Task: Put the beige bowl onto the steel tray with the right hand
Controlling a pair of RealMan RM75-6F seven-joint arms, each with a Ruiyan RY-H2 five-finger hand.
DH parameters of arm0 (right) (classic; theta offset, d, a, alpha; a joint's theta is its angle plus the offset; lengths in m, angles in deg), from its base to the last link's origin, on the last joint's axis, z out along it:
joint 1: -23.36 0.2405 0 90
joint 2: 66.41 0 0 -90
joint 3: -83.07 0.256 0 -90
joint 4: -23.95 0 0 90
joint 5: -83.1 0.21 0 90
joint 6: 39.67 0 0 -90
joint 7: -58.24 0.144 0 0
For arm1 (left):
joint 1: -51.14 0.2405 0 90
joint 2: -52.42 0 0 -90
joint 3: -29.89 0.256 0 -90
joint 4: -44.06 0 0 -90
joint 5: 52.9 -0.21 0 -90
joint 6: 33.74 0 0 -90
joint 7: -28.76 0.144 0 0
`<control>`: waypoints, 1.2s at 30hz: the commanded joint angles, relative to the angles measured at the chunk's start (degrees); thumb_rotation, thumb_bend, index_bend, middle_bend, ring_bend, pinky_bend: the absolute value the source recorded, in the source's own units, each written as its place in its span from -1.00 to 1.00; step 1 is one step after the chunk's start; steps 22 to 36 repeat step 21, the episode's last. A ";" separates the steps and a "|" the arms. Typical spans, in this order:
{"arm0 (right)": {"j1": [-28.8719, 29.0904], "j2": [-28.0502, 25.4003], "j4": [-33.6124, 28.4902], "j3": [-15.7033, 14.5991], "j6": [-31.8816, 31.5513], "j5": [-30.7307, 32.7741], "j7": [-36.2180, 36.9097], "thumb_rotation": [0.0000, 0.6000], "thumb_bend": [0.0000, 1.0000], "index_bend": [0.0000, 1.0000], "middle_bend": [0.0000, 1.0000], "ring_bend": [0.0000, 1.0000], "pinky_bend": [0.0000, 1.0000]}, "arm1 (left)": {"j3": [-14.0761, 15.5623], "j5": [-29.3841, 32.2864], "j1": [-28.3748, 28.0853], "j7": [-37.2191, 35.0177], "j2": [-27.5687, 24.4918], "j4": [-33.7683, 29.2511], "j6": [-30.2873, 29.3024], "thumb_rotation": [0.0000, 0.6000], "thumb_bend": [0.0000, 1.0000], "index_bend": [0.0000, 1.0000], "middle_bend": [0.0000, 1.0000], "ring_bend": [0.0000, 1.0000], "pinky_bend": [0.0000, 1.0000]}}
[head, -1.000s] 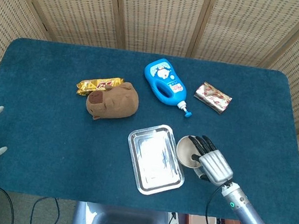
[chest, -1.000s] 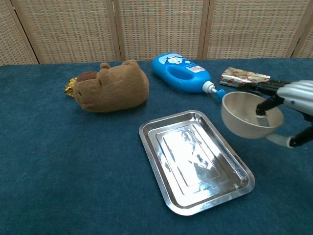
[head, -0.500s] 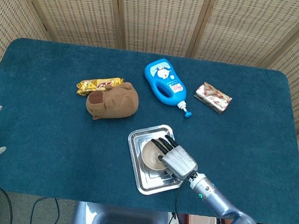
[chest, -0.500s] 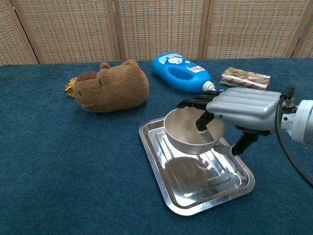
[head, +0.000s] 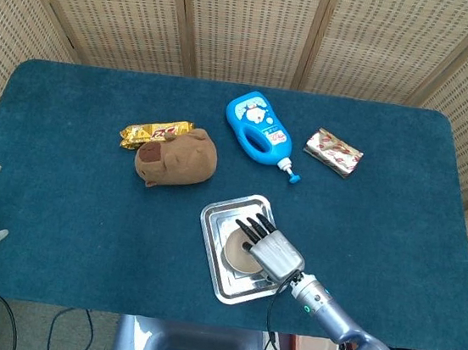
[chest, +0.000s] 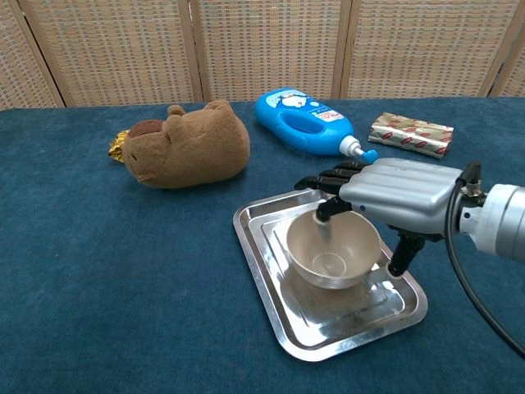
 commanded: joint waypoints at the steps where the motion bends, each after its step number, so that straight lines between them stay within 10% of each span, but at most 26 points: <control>1: -0.86 -1.09 -1.73 -0.28 -2.27 -0.42 -1.75 1.00 -1.00 -0.77 -1.00 -1.00 -1.00 | 0.03 -0.14 0.00 -0.15 -0.11 -0.06 0.00 1.00 -1.00 -1.00 -1.00 -1.00 -1.00; 9: -8.23 -9.49 -7.96 -3.08 -15.45 -5.08 0.52 1.00 -1.00 -0.77 -1.00 -1.00 -1.00 | 0.31 -1.62 0.54 -1.40 -0.54 -0.09 -1.20 1.00 -1.00 -1.00 -1.00 -1.00 -1.00; 21: -24.48 -12.71 4.29 -7.48 -37.85 -7.06 15.46 1.00 -1.00 -0.95 -1.00 -1.00 -1.00 | 2.52 -6.89 3.64 -1.48 0.62 -0.09 -6.92 1.00 -1.00 -1.00 -1.00 -1.00 -1.00; 36: -24.48 -12.71 4.29 -7.48 -37.85 -7.06 15.46 1.00 -1.00 -0.95 -1.00 -1.00 -1.00 | 2.52 -6.89 3.64 -1.48 0.62 -0.09 -6.92 1.00 -1.00 -1.00 -1.00 -1.00 -1.00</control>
